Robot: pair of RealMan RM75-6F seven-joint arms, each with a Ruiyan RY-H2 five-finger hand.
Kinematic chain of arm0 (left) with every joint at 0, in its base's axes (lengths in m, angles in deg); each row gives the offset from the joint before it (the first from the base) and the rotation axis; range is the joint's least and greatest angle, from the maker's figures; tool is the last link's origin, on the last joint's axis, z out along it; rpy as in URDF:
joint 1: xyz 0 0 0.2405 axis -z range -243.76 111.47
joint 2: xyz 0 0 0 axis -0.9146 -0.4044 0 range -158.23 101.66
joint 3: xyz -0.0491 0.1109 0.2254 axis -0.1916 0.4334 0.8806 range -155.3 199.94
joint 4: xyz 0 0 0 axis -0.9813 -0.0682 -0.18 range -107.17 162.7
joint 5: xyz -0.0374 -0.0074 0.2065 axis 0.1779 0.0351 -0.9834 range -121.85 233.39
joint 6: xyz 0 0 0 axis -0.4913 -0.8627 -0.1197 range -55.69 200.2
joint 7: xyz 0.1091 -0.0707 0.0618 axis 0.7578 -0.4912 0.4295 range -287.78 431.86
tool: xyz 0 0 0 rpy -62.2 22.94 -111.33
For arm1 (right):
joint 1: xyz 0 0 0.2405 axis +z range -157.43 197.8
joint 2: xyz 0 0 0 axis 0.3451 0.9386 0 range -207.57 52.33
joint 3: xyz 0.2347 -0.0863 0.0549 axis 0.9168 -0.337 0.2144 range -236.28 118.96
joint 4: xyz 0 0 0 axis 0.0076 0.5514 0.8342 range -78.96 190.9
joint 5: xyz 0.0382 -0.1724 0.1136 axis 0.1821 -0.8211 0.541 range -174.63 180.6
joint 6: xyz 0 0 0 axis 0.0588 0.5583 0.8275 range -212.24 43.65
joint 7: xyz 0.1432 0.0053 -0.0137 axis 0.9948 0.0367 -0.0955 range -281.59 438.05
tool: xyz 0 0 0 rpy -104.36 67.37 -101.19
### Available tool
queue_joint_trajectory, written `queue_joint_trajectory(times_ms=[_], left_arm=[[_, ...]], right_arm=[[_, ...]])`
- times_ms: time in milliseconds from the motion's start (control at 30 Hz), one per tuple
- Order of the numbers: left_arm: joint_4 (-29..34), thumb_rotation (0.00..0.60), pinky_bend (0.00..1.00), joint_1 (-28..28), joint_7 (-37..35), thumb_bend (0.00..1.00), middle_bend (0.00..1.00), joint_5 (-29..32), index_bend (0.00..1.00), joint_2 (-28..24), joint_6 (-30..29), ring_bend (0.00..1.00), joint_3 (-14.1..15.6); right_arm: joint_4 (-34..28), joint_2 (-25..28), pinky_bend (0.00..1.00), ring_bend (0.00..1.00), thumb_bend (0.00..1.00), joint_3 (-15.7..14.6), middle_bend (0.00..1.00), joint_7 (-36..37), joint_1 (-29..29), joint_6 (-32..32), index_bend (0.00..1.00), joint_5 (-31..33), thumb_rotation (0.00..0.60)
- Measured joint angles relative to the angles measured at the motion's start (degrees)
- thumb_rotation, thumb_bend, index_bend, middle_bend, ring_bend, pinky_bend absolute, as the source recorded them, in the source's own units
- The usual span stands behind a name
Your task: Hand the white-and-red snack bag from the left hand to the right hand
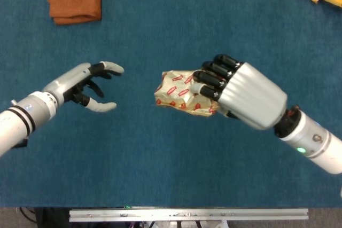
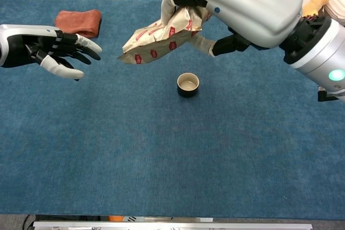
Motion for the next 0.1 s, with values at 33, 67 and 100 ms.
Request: queue_joint_trajectory(times_ms=[33,67,100], left_arm=[[-0.2,0.600,0.34,-0.2,-0.2,0.25,0.17,-0.1,0.17,0.0,0.0,0.14,-0.1],[-0.3,0.600,0.34,-0.3,-0.3,0.25,0.17,-0.2,0.17,-0.1,0.1,0.14,-0.3],[-0.5,0.600,0.34,-0.5,-0.4,0.25,0.17,-0.3,0.17,-0.2,0.3,0.14,-0.4]], right_arm=[[0.0,0.3,0.40,0.36,0.48,-0.1,0.45,0.1,-0.2,0.2,0.71,-0.2,0.600],[-0.1,0.6,0.40,0.36,0.48,-0.2,0.45,0.2,-0.4,0.5,0.71,-0.5,0.600],[-0.1,0.9,0.40,0.36,0.48,-0.2,0.45,0.3,-0.5,0.6,0.71,-0.6,0.600]])
